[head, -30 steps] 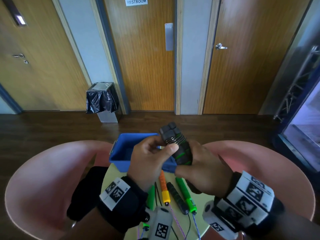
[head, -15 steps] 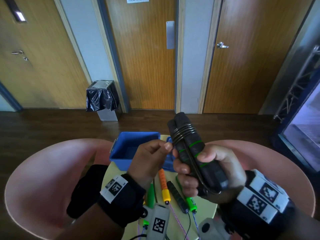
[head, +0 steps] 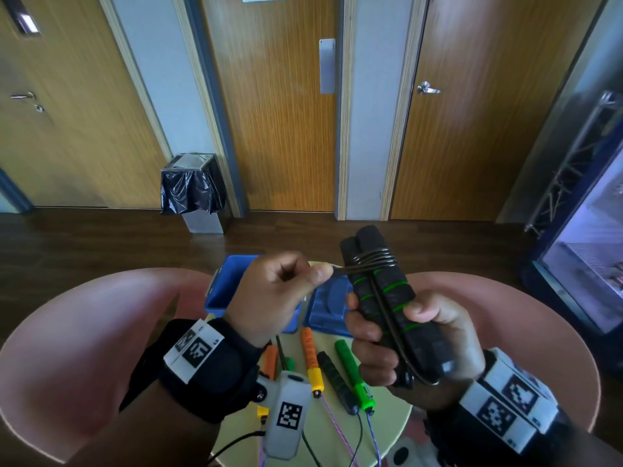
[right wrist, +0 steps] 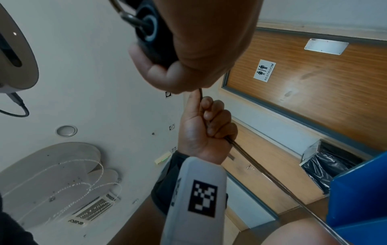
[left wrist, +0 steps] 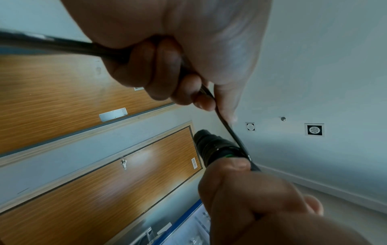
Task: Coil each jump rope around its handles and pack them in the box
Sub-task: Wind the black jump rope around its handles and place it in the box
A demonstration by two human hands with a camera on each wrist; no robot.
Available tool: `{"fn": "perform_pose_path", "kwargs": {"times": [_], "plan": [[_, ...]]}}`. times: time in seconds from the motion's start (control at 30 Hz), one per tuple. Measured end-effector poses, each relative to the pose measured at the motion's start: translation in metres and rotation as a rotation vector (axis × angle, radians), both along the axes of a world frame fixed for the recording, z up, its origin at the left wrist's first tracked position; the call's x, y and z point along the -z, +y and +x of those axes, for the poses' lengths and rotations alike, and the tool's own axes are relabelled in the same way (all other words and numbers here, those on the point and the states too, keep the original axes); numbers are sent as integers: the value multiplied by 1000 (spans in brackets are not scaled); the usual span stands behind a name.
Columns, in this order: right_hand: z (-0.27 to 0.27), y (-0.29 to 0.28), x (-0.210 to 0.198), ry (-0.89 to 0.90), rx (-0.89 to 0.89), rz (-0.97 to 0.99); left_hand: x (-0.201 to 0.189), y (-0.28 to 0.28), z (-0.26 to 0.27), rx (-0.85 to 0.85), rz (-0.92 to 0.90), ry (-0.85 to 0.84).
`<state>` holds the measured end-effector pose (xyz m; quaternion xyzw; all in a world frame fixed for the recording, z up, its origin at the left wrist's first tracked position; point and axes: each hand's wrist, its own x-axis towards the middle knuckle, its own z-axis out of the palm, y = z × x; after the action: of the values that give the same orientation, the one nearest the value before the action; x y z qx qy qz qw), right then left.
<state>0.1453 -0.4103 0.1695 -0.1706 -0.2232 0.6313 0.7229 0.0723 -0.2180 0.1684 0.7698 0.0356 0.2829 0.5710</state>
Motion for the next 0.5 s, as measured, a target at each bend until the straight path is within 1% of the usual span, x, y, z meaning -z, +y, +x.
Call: {"fn": "perform_pose_path", "kwargs": {"times": [0.1, 0.23, 0.37, 0.5], "plan": [[1, -5, 4, -15, 39, -59, 0, 2, -1, 0, 33, -10], [3, -10, 5, -24, 38, -98, -1, 5, -4, -5, 56, 1], [4, -11, 1, -19, 21, -46, 3, -8, -3, -26, 36, 25], [1, -9, -2, 9, -16, 10, 12, -25, -1, -29, -46, 27]]}}
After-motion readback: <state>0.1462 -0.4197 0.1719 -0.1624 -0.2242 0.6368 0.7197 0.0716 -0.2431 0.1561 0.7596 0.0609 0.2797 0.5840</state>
